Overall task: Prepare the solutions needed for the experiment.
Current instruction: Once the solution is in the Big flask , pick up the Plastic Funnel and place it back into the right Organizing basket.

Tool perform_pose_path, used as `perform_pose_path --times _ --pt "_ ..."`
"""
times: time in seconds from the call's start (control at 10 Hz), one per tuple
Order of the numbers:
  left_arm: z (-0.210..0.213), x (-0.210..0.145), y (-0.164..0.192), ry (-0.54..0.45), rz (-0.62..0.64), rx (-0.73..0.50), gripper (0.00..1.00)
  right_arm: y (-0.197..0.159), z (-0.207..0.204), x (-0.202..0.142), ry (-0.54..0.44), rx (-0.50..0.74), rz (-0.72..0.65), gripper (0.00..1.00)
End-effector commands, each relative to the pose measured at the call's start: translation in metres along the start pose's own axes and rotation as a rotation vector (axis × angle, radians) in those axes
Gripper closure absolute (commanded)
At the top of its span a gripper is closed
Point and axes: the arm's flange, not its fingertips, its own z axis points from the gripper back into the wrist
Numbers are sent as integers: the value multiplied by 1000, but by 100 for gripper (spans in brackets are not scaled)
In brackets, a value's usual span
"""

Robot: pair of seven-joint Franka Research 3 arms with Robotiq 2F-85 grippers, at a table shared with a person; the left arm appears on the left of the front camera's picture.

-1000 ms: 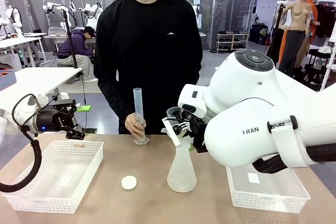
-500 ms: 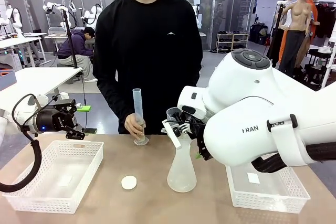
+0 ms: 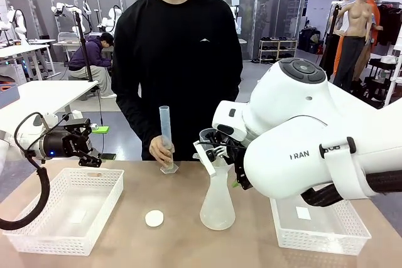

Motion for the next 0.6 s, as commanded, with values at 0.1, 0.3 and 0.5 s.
perform_pose_path --times 0.1,0.3,0.5 --pt "-1 1 -2 -1 2 3 0 1 0 0 -2 -10 -1 0" --pt "-1 1 -2 -1 2 3 0 -5 30 -5 31 -73 -48 0" --pt "-1 1 -2 -1 2 3 0 -14 59 -24 -3 -92 -104 0"
